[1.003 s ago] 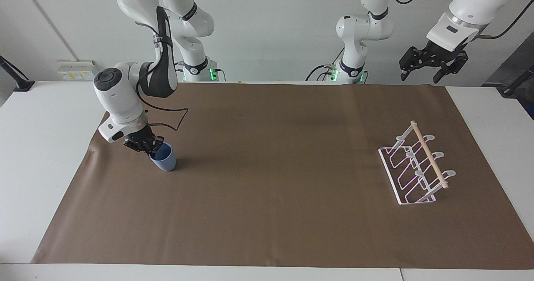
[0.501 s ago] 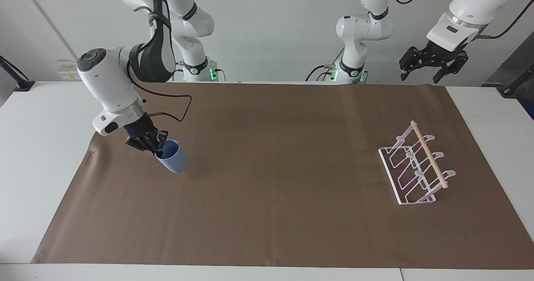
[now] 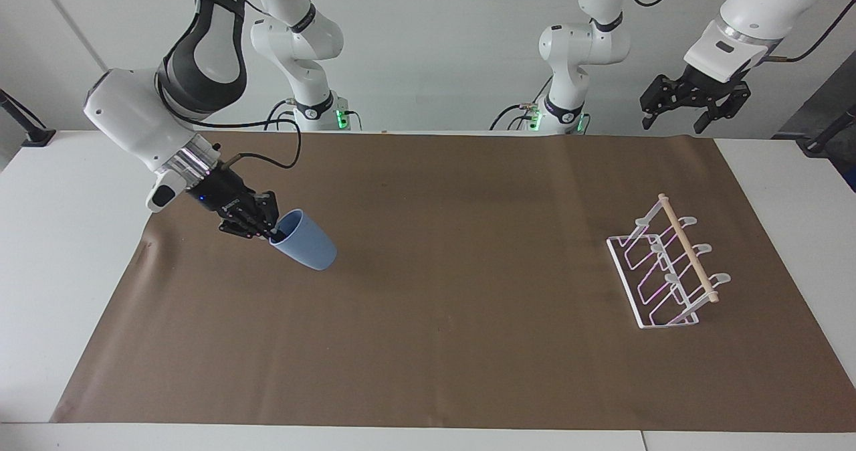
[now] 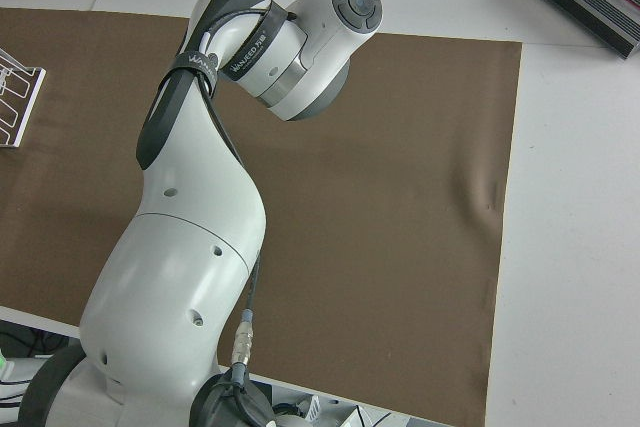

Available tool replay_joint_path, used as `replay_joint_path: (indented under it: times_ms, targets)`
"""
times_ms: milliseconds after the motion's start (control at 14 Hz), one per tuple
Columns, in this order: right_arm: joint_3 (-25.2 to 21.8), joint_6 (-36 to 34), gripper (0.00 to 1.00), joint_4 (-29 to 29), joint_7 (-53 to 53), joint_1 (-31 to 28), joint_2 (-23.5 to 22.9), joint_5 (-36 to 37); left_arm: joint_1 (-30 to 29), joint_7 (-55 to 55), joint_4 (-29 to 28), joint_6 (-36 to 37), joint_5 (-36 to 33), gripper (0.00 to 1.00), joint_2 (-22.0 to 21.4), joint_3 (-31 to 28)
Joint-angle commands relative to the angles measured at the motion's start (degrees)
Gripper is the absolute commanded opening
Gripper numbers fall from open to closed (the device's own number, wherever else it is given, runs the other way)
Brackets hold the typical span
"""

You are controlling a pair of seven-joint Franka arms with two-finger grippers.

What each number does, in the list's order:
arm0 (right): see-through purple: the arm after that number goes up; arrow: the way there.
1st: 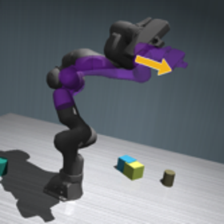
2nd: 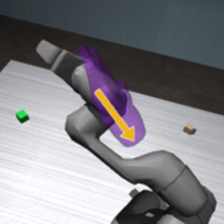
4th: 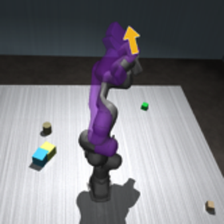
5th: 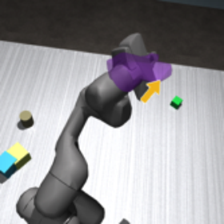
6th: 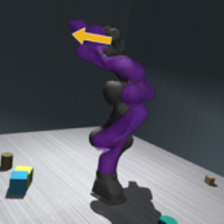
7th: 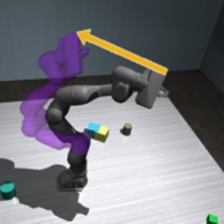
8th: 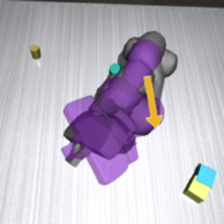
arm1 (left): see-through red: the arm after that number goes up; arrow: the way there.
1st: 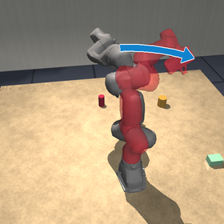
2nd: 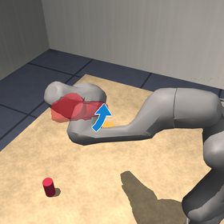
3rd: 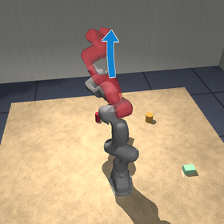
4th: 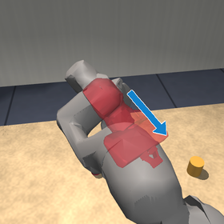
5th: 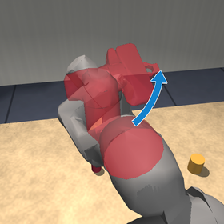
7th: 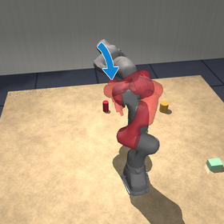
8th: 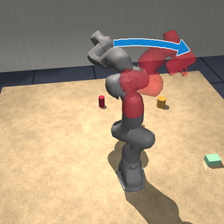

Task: Hang cup on cup holder
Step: 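Lift the cup with the right gripper while the left gripper approaches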

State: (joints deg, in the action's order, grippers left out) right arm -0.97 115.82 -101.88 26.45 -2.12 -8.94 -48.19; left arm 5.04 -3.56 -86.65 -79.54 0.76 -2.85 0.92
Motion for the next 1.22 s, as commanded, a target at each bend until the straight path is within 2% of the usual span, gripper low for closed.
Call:
replay_joint_path:
  times_ms: [0,215,573,716,860,1146]
  targets:
    - [1.0,-4.1,0.00,0.2,2.5,0.1,0.9,-7.2,1.3,0.5,-0.8,0.8,-0.5,1.00,-0.9,0.0]
    - [1.0,-7.3,0.00,-0.2,1.2,0.2,1.5,-13.5,1.2,0.0,-0.6,1.8,-0.3,1.00,-1.4,0.2]
    - [1.0,-14.6,0.00,-1.2,-7.7,0.2,2.7,-25.8,1.2,1.0,-1.0,2.1,-0.3,1.00,-2.5,0.1]
    - [1.1,-15.4,0.00,-4.3,-9.4,1.9,4.4,-31.7,1.0,8.4,-0.3,1.3,1.3,1.00,-2.1,0.1]
    - [1.1,-14.8,0.00,-8.5,-9.3,2.8,6.6,-37.8,1.1,11.2,-0.2,0.9,3.6,1.00,-1.7,0.0]
    - [1.1,-14.7,0.00,-15.1,-9.3,4.5,9.9,-46.4,1.2,22.9,2.2,-0.3,10.4,1.00,0.7,0.2]
